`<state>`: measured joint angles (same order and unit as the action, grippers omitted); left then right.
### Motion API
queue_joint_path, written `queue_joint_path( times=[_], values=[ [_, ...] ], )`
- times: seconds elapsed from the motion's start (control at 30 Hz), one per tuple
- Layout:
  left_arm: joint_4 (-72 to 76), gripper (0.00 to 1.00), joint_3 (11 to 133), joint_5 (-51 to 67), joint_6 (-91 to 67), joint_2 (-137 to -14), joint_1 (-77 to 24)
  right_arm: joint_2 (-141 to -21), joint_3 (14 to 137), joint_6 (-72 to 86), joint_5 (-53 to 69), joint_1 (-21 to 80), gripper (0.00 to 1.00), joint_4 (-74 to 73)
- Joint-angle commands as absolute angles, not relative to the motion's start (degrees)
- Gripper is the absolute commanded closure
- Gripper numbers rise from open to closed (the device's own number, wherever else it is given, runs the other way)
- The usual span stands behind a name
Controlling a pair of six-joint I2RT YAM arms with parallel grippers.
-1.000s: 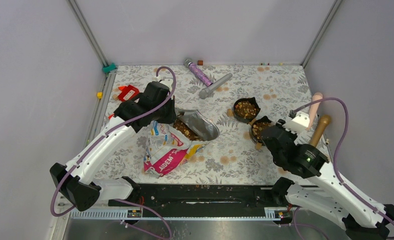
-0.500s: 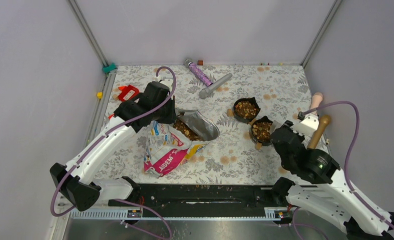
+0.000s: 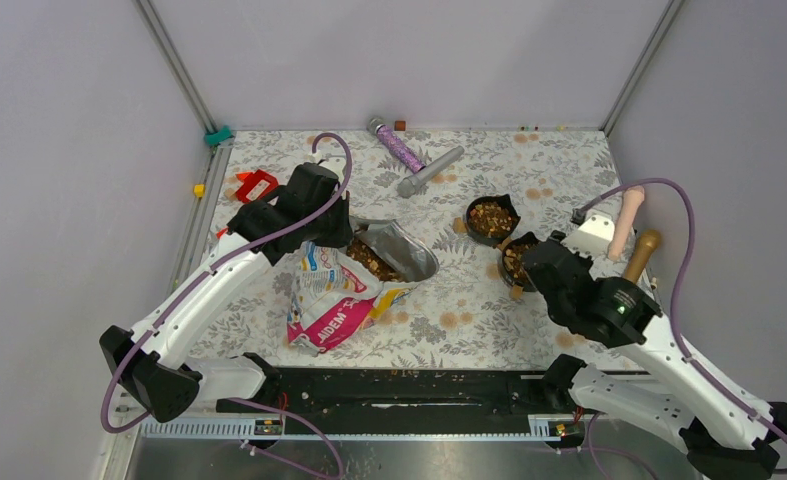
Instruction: Serve the pet food
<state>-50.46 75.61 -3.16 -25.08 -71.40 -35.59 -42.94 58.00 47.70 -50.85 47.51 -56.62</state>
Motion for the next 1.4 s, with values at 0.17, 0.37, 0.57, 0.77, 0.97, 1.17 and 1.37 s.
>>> queue_joint_path(
  times=[0.17, 0.37, 0.57, 0.77, 0.97, 1.17, 1.37],
  values=[
    [-47.4, 1.0, 76.8, -0.4, -25.8, -70.8, -35.9, -44.4, 55.9, 47.4, -51.2, 47.0, 1.0, -55.0],
    [-47.4, 1.0, 76.8, -0.5, -25.6, -70.6, -35.9, -38.4, 52.7, 45.0, -45.4, 47.1, 1.0, -46.9],
    [-47.4, 1.0, 76.8, -0.6, -25.7, -70.7, -35.9, -26.9, 50.5, 46.3, -44.3, 47.0, 1.0, -39.0],
    [-47.7, 1.0, 77.1, -0.3, -25.6, -70.5, -35.9, -18.3, 48.0, 46.8, -35.1, 47.0, 1.0, -30.1],
    [-47.7, 1.0, 77.0, -0.3, -25.6, -70.8, -35.8, -25.8, 54.8, 43.6, -16.8, 47.1, 1.0, -29.1],
    [-48.1, 1.0, 77.2, -0.3, -25.6, -70.9, -35.8, -38.0, 63.2, 41.2, 3.0, 47.1, 1.0, -28.3],
    [-48.1, 1.0, 77.3, -0.3, -25.3, -70.5, -35.8, -46.6, 67.7, 40.2, 9.3, 47.1, 1.0, -29.3]
  ],
)
